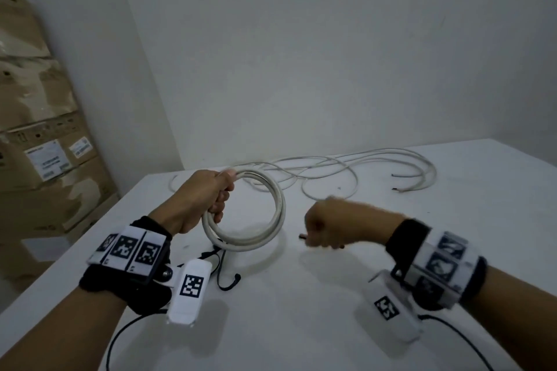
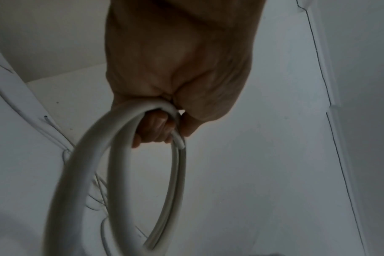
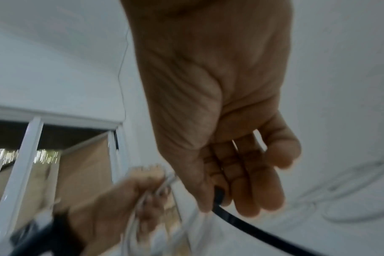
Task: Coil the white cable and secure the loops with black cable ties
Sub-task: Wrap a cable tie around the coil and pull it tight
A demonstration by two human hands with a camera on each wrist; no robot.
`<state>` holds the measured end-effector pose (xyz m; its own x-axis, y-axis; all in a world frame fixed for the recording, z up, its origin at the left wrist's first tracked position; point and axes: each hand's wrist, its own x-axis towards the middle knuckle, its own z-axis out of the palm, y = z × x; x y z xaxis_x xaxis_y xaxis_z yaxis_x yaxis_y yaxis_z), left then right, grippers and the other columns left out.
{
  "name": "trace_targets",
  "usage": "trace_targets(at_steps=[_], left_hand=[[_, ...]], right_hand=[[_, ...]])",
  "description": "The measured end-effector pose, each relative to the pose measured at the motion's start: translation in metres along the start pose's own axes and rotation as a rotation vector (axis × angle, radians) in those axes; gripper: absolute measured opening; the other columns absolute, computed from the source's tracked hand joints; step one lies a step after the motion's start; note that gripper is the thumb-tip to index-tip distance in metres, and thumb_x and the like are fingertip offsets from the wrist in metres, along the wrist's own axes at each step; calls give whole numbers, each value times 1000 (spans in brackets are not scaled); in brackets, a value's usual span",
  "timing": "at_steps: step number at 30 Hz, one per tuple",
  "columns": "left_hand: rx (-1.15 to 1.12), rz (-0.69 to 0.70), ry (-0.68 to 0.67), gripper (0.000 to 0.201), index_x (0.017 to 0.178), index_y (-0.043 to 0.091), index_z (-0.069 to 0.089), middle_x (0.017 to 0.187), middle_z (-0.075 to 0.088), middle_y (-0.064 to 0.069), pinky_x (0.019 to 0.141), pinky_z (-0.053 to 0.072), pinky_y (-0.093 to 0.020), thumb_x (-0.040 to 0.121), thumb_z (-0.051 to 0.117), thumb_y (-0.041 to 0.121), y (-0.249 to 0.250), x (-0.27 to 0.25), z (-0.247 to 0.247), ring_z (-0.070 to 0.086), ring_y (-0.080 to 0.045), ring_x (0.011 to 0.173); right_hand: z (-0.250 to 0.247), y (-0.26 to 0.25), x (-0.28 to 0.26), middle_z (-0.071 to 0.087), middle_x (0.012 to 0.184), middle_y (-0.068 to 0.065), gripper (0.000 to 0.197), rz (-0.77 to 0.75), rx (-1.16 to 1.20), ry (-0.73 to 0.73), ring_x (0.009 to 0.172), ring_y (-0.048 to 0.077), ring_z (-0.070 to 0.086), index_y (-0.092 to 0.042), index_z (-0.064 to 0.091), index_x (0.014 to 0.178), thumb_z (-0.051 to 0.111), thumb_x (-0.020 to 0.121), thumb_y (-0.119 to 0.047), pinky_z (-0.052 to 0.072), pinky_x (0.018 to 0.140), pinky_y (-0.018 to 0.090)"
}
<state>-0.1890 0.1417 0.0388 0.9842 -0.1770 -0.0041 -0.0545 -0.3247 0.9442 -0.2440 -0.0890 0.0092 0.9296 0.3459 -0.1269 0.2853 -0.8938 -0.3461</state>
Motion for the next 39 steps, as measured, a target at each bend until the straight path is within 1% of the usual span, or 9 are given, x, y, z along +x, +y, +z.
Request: trace_targets(at_steps=[4,6,8,11,19,25,31,34,39], left_hand=[[-18,59,122,34,74,6,51,51,35,0,45,34,-27,98,48,29,1,10,11,29,-13,39],[-20,71,121,33,72,7,51,50,36,1,44,34,-27,96,50,30,2,15,24,30,-13,38],[-15,81,113,32,72,7,51,47,37,2,44,34,-27,95,51,30,8,18,38,31,-13,37],[1,109,115,32,75,5,52,47,39,3,46,35,-27,94,49,30,11,23,55,33,-13,36],[128,216,167,35,75,7,51,62,44,-8,47,38,-30,92,49,38,9,28,81,41,-21,48],[200,303,236,53,78,0,56,64,51,-3,59,39,-36,95,44,48,3,31,94,46,-21,59],[150,320,216,45,66,15,56,63,57,1,59,37,-32,100,36,37,0,27,107,49,-20,59],[143,297,192,43,64,11,55,58,53,-1,56,34,-32,98,38,32,0,29,109,45,-21,55],[174,254,189,44,71,6,60,59,51,-5,52,33,-32,98,38,33,-3,32,107,41,-19,52]], right_hand=[[-47,8,-23,63,60,6,27,-8,177,577,51,12,51,-8,70,72,66,86,-30,41,47,22],[-46,8,-27,64,59,10,23,-22,504,875,49,13,51,-8,71,69,67,85,-24,42,39,23],[-33,5,-25,64,58,10,23,-2,825,1000,47,13,53,-6,70,67,67,85,-19,42,37,22],[-7,-2,-14,63,58,5,22,104,1219,985,48,15,56,-5,66,66,69,85,-15,44,40,22],[26,-18,3,61,68,17,18,356,2166,732,49,22,63,4,58,75,57,91,-5,53,43,22],[42,-27,8,61,70,20,17,389,2262,429,47,24,65,6,56,78,52,93,-1,56,45,25],[23,-23,18,59,51,14,26,348,2238,440,35,18,59,4,54,72,45,95,-2,51,39,20],[16,-19,20,55,44,7,29,340,2153,372,32,12,53,0,54,68,45,94,-5,46,35,16],[15,-14,18,52,52,1,23,346,2030,304,32,7,45,-5,53,68,47,90,-11,33,31,14]])
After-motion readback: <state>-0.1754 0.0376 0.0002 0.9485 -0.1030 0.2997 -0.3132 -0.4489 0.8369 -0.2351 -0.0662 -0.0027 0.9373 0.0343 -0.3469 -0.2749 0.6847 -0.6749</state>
